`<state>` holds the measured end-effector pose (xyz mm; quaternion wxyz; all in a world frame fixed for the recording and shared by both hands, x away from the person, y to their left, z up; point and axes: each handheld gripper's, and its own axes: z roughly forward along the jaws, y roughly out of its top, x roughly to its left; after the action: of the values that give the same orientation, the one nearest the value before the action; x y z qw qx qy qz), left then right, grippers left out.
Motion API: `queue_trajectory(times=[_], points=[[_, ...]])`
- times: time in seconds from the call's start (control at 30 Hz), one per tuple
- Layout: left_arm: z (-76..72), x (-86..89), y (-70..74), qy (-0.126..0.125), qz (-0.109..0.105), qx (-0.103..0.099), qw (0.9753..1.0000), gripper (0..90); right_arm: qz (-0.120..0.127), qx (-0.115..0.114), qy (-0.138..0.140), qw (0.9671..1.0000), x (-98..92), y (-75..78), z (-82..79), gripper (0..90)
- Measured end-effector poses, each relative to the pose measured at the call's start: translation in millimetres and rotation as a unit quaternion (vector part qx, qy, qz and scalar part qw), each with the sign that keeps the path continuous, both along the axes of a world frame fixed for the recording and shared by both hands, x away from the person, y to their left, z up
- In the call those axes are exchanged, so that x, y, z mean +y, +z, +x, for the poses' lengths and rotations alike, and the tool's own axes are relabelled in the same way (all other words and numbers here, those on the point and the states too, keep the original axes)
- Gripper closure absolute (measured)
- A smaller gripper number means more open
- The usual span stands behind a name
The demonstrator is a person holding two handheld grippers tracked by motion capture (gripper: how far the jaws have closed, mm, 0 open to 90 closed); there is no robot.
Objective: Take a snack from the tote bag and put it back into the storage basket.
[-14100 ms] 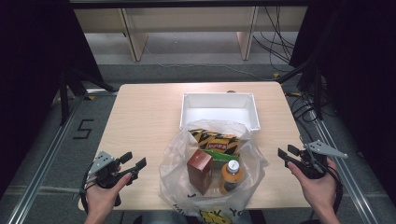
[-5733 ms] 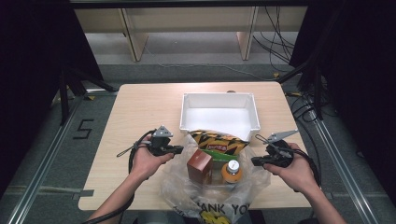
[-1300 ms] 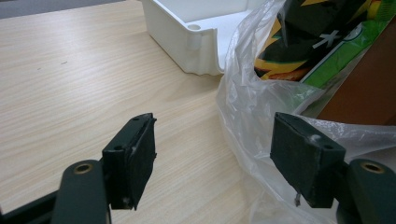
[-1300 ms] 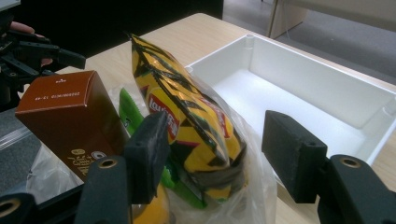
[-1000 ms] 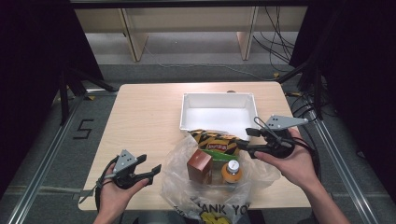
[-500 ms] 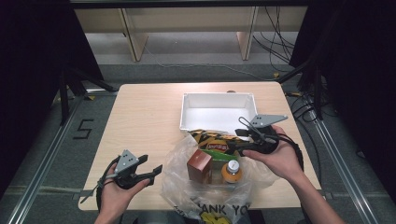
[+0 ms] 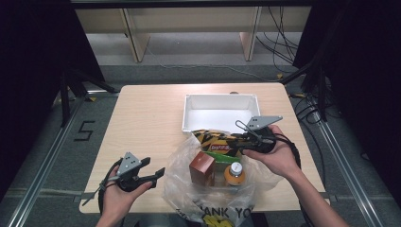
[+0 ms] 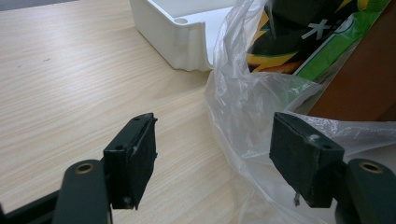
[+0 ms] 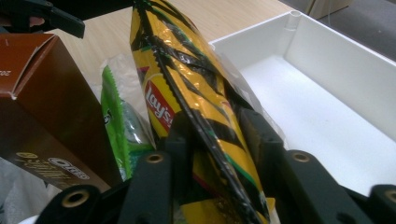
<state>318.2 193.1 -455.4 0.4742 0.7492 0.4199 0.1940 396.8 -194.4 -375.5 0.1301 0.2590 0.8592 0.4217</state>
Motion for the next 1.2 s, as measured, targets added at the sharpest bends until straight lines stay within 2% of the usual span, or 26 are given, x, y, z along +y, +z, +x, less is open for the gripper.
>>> queue_trajectory(times=[0.03, 0.1, 0.13, 0.17, 0.3, 0.33, 0.4, 0.53, 0.6, 0.63, 0.67, 0.8, 0.87, 0.93, 0.97, 1.0, 1.03, 1.1, 1.13, 1.2], points=[[0.2, 0.0, -0.1, -0.001, -0.001, 0.000, 1.0000, 31.2, -0.002, -0.003, -0.003, 1.0000, -0.3, 0.7, 0.9, 70.2], [0.1, -0.5, -0.1, -0.001, -0.001, -0.001, 1.0000, 31.2, 0.001, 0.009, -0.013, 0.9999, 2.1, 1.3, 0.4, 70.1], [-0.1, -0.9, -0.2, -0.001, -0.002, 0.000, 1.0000, 31.3, -0.001, 0.006, -0.008, 0.9999, 2.5, 1.6, -0.5, 69.9], [-0.1, -1.0, -0.4, -0.002, -0.001, 0.001, 1.0000, 31.3, -0.011, -0.013, -0.002, 0.9999, 2.1, 2.2, 0.3, 69.7], [0.3, -2.1, -1.2, -0.006, 0.001, 0.003, 1.0000, 31.4, -0.017, -0.009, 0.002, 0.9998, 3.1, 2.8, -1.7, 69.7], [-0.5, -3.1, -1.2, 0.000, -0.001, 0.006, 1.0000, 31.5, -0.015, -0.008, -0.004, 0.9998, 4.2, 2.8, -2.2, 69.1], [-0.2, -3.3, -1.4, -0.003, -0.001, 0.005, 1.0000, 31.5, -0.026, -0.011, 0.005, 0.9996, 4.0, 3.8, -0.1, 67.2], [0.0, -3.2, -2.0, -0.003, -0.001, 0.007, 1.0000, 31.6, -0.038, -0.004, 0.009, 0.9992, 5.6, 4.3, 3.7, 62.8], [0.3, -3.3, -2.7, -0.004, -0.004, 0.006, 1.0000, 31.7, -0.030, 0.006, 0.001, 0.9995, 8.5, 2.1, 3.4, 60.9], [0.3, -3.2, -2.9, -0.004, -0.004, 0.006, 1.0000, 31.7, -0.025, 0.015, -0.012, 0.9995, 9.8, 2.0, 2.8, 60.4], [0.3, -3.2, -3.0, -0.004, -0.004, 0.006, 1.0000, 31.7, -0.027, 0.013, -0.004, 0.9996, 10.0, 1.3, 3.4, 60.4], [0.1, -3.1, -3.4, -0.004, 0.002, 0.009, 1.0000, 31.8, -0.029, 0.004, -0.002, 0.9996, 10.6, 1.9, 4.3, 68.0], [0.1, -3.4, -3.6, -0.005, 0.001, 0.009, 0.9999, 31.8, -0.027, -0.012, -0.001, 0.9996, 10.1, 3.6, 5.0, 73.0], [0.2, -3.4, -3.3, -0.005, 0.002, 0.008, 0.9999, 31.8, -0.030, -0.009, 0.001, 0.9995, 9.0, 6.3, 3.1, 76.9], [0.3, -3.4, -3.3, -0.005, 0.002, 0.008, 0.9999, 31.8, -0.028, -0.023, 0.005, 0.9993, 8.7, 6.4, 4.0, 78.5], [0.2, -3.4, -3.4, -0.005, 0.002, 0.009, 0.9999, 31.8, -0.034, -0.024, 0.011, 0.9991, 7.9, 7.3, 4.0, 79.9], [0.2, -3.6, -3.6, -0.005, 0.001, 0.009, 0.9999, 31.8, -0.033, -0.032, 0.006, 0.9989, 7.9, 8.2, 3.1, 81.2], [0.3, -3.7, -4.0, -0.005, 0.002, 0.009, 0.9999, 31.9, -0.039, -0.045, 0.017, 0.9981, 8.5, 9.1, 1.1, 84.4], [0.5, -3.4, -3.9, -0.007, 0.005, 0.007, 0.9999, 31.9, -0.039, -0.045, 0.017, 0.9981, 8.5, 9.1, 1.1, 84.4], [0.5, -3.7, -3.9, -0.007, 0.005, 0.007, 0.9999, 31.9, -0.035, -0.059, 0.022, 0.9974, 9.0, 9.2, 0.5, 86.7]])
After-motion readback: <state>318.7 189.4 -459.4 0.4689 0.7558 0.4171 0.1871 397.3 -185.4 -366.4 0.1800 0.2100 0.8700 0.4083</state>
